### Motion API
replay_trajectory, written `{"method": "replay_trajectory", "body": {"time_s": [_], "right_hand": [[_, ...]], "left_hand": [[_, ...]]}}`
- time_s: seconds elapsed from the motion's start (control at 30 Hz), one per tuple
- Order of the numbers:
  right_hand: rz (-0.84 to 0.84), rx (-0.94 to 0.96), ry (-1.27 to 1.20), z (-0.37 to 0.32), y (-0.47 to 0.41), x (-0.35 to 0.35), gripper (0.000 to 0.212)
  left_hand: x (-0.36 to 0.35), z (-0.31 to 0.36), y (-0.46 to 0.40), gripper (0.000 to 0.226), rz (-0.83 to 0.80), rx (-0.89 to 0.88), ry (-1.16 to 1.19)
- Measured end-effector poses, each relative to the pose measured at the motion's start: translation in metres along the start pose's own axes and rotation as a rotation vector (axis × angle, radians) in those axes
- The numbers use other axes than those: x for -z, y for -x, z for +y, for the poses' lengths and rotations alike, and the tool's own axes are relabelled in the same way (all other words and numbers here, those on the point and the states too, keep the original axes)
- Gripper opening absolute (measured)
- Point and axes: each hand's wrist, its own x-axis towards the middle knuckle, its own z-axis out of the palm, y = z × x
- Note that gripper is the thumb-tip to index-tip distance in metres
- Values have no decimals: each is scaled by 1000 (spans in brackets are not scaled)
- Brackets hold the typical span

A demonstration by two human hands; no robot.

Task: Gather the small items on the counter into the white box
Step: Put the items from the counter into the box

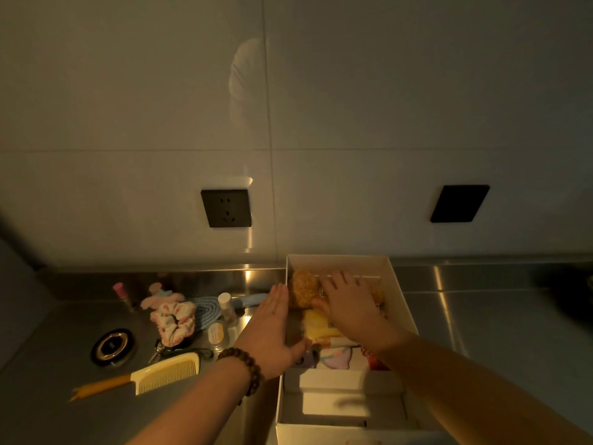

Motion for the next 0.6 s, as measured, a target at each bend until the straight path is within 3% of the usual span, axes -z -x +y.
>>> {"method": "replay_trajectory", "body": {"time_s": [0.1,0.3,0.5,0.6], "right_hand": [[-12,-117,13,8,18,-4,58],[-177,-8,-14,23,20,-4,67],[-143,36,-16,21,-11,7,42],[-109,21,8,15,-7,0,48]], "left_hand": [[-2,-1,0,105,9,-2,15],[-5,-4,-1,105,21,-6,26],[-5,-4,-1,106,17,-1,29],[-3,-3,0,106,6,-13,21]]}}
